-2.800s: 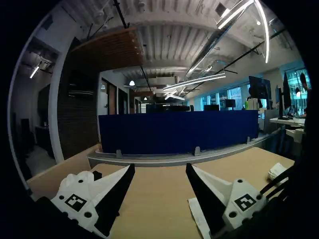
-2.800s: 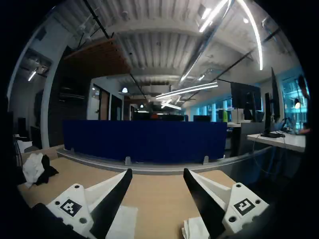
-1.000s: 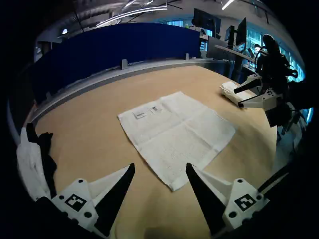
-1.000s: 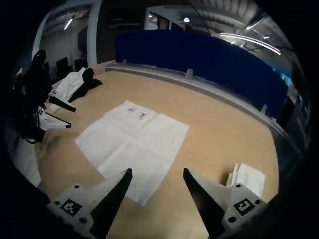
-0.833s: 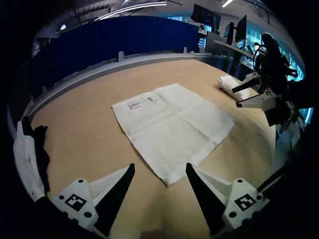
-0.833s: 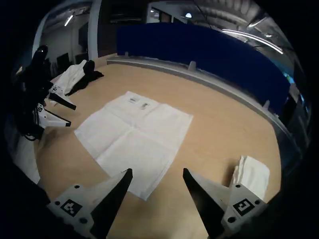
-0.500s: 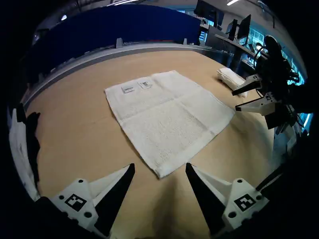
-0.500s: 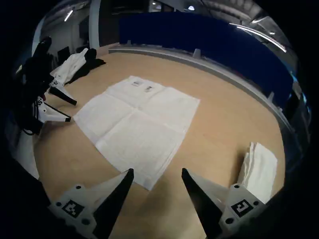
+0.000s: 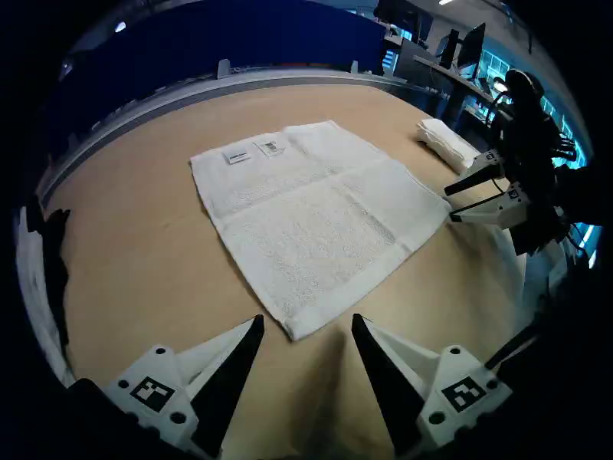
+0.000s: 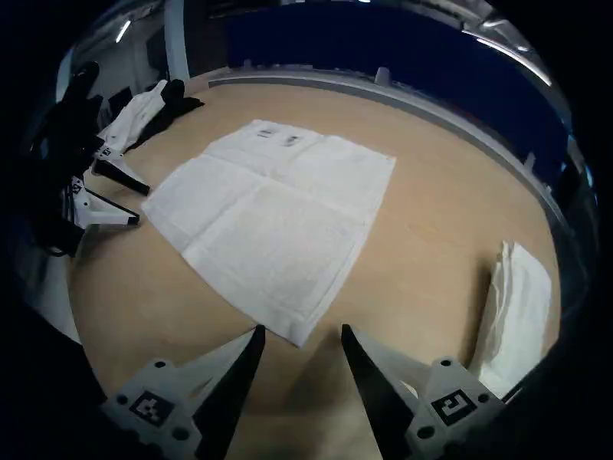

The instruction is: Fold towel

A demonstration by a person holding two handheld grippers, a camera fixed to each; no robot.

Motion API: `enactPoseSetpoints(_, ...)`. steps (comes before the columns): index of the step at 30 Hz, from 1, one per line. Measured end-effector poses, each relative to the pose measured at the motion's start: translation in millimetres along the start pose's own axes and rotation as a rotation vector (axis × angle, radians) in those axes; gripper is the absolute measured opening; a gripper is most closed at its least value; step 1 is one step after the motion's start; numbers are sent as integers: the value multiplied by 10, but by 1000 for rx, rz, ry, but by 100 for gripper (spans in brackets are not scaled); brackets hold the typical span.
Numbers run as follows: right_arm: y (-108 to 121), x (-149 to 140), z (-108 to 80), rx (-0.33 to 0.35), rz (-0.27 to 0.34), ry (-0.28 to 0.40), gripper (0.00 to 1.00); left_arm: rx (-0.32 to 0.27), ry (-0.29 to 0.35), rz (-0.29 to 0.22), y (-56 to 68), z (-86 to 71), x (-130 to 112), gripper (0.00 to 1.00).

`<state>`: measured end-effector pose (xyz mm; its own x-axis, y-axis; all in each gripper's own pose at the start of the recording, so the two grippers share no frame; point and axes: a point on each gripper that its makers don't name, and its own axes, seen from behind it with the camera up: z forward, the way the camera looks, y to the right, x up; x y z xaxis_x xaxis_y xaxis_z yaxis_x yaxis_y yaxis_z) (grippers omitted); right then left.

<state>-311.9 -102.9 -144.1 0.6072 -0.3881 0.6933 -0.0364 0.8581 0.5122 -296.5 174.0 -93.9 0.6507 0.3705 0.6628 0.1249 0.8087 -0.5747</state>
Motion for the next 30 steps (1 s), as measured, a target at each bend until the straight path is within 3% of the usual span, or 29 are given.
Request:
enactPoseSetpoints(9,-7,-22,24,-6,8,-5,48,4,-16,-23,28,11,-18,71)
enactPoseSetpoints(13,12,-9,31,-6,14,-5,42,10,-21,-36,6,5,-11,66)
enactPoseSetpoints(17,8,6,29,-4,7,-5,33,27,-27,-44,-37,4,-15,54)
enactPoseSetpoints(30,-62,9,5,0,-8,-18,22,81,-44,-53,-182,-3,-37,20)
